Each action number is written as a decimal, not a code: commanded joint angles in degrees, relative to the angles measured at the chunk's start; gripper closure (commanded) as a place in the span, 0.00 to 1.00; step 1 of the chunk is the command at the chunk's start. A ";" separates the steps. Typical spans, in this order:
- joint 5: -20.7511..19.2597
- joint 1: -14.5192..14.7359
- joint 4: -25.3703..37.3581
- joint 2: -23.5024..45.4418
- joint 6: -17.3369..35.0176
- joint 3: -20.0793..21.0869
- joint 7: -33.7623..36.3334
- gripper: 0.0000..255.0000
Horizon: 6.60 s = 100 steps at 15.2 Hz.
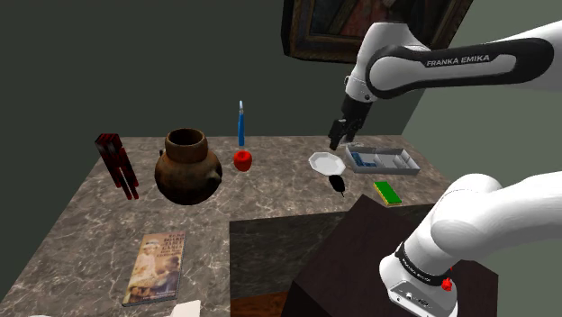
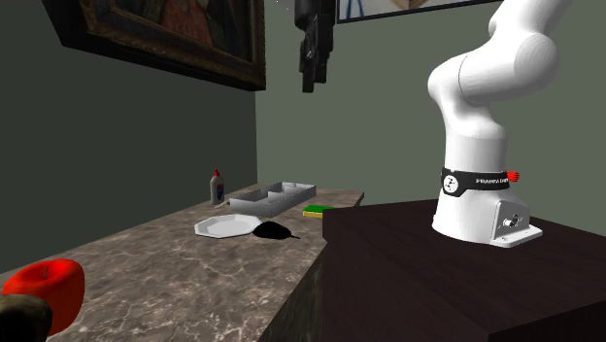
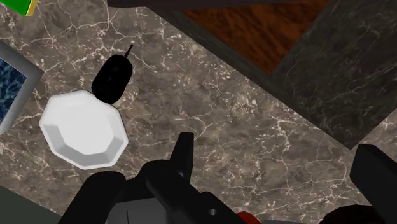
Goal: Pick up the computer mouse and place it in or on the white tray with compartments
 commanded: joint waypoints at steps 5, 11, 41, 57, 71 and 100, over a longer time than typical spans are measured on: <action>-1.38 -3.23 -4.20 7.83 12.53 -3.65 -0.88 0.00; -1.24 -5.68 -5.44 18.79 25.05 -7.83 -2.74 0.00; 37.21 -24.31 13.00 70.15 56.65 0.16 -34.71 0.00; 36.81 -23.73 12.59 69.25 56.07 -0.50 -34.26 1.00; 27.77 -15.46 7.98 56.89 47.72 -10.55 -26.01 1.00; 25.64 -35.67 42.38 72.27 24.80 -17.10 -43.38 1.00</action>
